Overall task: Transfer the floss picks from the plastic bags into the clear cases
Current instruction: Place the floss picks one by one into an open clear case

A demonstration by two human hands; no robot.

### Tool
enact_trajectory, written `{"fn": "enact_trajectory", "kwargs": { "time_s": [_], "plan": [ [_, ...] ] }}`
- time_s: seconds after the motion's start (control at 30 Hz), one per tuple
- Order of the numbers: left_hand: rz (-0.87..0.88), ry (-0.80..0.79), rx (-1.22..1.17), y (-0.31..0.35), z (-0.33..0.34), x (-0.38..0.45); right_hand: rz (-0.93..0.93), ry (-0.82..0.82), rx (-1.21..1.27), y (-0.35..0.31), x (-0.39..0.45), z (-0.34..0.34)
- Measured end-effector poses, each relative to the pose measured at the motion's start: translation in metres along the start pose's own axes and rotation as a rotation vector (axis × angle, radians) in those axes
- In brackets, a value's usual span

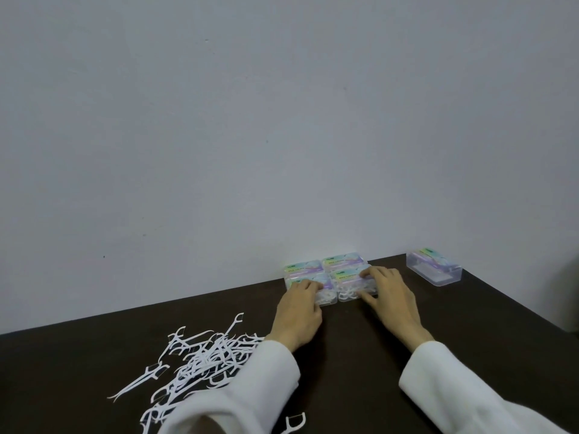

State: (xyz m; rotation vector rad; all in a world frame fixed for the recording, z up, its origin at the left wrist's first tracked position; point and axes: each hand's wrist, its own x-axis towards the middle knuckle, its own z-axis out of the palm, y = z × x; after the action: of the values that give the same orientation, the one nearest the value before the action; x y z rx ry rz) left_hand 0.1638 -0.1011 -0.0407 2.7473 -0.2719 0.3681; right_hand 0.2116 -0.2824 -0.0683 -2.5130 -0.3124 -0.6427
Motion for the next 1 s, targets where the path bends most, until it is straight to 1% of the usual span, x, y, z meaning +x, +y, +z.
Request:
{"fn": "enact_trajectory", "kwargs": {
  "time_s": [0.1,0.2,0.3,0.37,0.47,0.57,0.63,0.7,0.8,0.83,0.93,1.0],
  "plan": [
    [-0.003,0.017,0.056,0.002,0.002,0.003,-0.011,-0.013,-0.033,0.003,0.001,0.001],
    [-0.042,0.036,0.069,0.007,0.005,0.003,0.003,0.040,-0.037,0.007,0.003,-0.005],
    [-0.048,0.079,0.063,0.013,0.006,0.002,0.147,0.113,-0.125,0.014,0.006,-0.017],
    [-0.036,0.110,0.056,0.017,0.007,0.001,0.278,0.074,-0.253,0.026,0.006,-0.022],
    [-0.025,0.135,0.040,0.022,0.009,0.002,0.401,-0.061,-0.400,0.042,0.003,-0.025],
    [-0.025,0.123,0.026,0.028,0.010,0.004,0.400,-0.086,-0.477,0.044,0.001,-0.026],
    [-0.024,0.114,0.013,0.031,0.010,0.003,0.369,-0.044,-0.531,0.042,-0.001,-0.026],
    [-0.017,0.114,-0.006,0.033,0.010,0.002,0.327,0.035,-0.568,0.040,-0.005,-0.028],
    [-0.003,0.132,-0.022,0.037,0.008,0.000,0.273,0.155,-0.530,0.033,-0.011,-0.033],
    [-0.001,0.134,-0.025,0.040,0.007,-0.002,0.280,0.147,-0.507,0.032,-0.013,-0.035],
    [0.011,0.134,-0.049,0.045,0.007,-0.008,0.384,0.000,-0.473,0.031,-0.020,-0.036],
    [0.033,0.135,-0.073,0.047,0.007,-0.012,0.407,-0.009,-0.345,0.032,-0.025,-0.037]
  ]
}}
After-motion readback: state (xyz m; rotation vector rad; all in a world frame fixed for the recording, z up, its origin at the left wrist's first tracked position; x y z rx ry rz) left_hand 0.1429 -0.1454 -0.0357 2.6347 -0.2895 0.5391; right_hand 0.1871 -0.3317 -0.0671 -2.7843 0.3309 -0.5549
